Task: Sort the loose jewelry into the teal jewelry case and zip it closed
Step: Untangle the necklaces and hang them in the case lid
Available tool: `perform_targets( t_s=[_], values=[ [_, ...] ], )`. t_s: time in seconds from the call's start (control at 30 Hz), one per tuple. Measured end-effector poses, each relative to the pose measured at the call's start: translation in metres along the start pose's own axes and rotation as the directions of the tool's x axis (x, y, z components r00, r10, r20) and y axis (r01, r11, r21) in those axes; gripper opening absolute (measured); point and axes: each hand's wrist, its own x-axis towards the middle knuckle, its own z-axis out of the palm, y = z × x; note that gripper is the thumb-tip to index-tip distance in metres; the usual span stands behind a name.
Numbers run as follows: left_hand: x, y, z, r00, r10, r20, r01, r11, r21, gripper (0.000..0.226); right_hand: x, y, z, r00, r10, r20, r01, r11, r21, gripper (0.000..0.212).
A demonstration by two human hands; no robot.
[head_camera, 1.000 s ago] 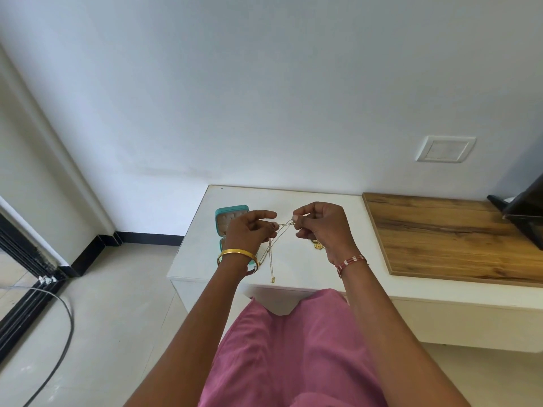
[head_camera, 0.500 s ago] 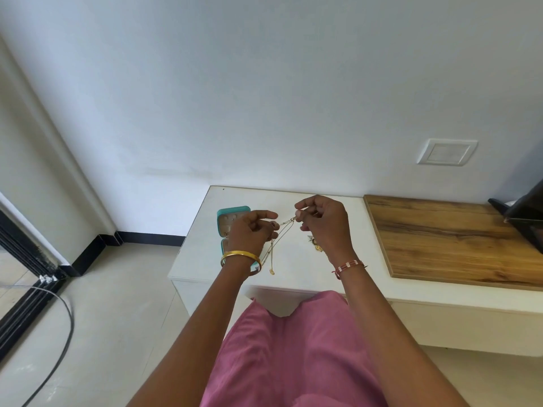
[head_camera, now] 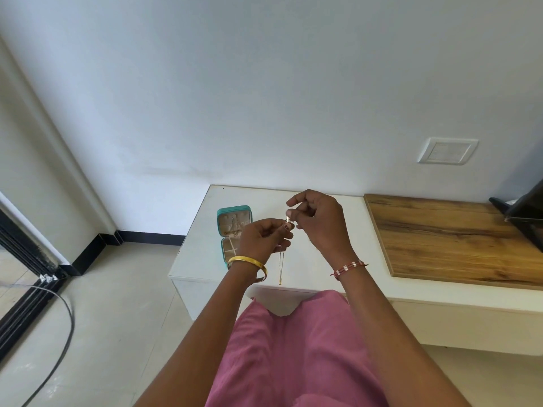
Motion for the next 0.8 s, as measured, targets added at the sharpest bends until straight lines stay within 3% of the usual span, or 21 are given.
perform_targets(
  t_s=[0.23,0.43,0.67,0.8],
  values=[
    [0.004,-0.003,-0.004,0.997,0.042,-0.061,-0.039,0.998,0.044,0.021,-0.001,0.001,0.000,1.000,-0.008,0.004,0.008,0.999,-0.042,0.010],
    [0.009,-0.003,-0.006,0.970,0.150,-0.190,-0.107,0.970,0.217,0.017,-0.003,0.002,-0.002,0.990,0.011,0.140,-0.009,1.000,-0.014,0.016],
    [0.008,-0.001,-0.009,0.979,0.156,-0.129,-0.125,0.968,0.219,0.016,-0.003,0.013,0.001,0.960,0.120,0.251,-0.095,0.989,-0.110,0.014],
    [0.007,-0.001,-0.009,0.976,0.170,-0.136,-0.133,0.960,0.246,0.015,-0.012,0.013,0.007,0.926,0.166,0.338,-0.169,0.985,-0.022,0.008]
  ],
)
